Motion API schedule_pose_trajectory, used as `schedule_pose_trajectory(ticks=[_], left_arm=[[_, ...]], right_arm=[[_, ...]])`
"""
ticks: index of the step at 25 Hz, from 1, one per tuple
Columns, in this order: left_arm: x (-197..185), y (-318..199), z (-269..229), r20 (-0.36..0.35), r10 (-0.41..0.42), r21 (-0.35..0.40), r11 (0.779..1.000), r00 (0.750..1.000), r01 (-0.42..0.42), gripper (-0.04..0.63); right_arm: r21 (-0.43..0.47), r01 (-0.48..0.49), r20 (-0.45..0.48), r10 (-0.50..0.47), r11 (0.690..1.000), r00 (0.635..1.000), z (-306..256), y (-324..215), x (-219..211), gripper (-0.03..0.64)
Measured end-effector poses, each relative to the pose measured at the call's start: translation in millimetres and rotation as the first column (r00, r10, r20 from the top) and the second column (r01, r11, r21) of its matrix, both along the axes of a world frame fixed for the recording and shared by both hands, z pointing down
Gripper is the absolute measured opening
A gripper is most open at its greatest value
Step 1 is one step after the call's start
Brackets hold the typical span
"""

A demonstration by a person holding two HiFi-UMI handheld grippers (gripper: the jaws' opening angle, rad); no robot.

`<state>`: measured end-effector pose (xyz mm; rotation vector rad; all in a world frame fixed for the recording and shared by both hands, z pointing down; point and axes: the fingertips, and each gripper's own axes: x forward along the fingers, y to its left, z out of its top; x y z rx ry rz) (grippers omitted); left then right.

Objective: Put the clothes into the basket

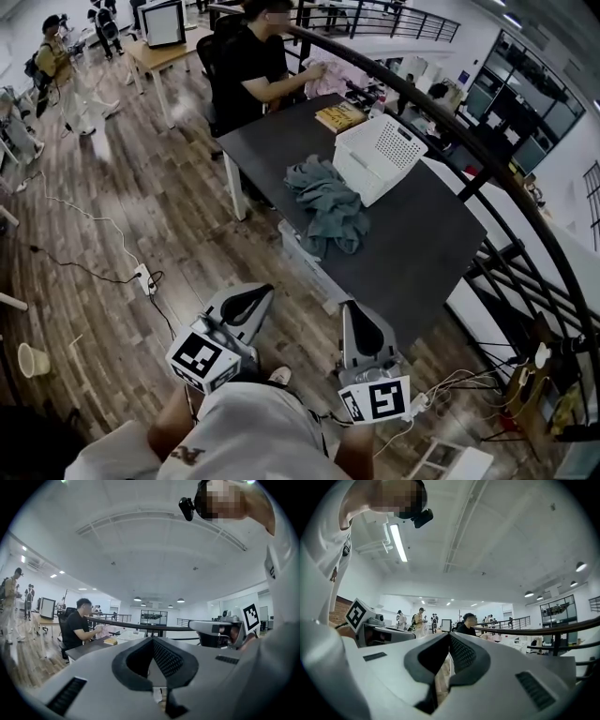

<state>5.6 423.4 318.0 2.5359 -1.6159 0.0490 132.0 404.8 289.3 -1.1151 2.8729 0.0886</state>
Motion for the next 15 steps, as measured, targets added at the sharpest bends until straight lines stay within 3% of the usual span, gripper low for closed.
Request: schedule_pose_trajectory(ticks=[15], left_arm=[[-38,-61,-3,-0.051,0.042,0.033,0.999,0.998,-0.04,-0.008]], right_arm=[[0.01,-0.017,-0.075,0.018,1.0,0.997,4,-54,-46,0.02]])
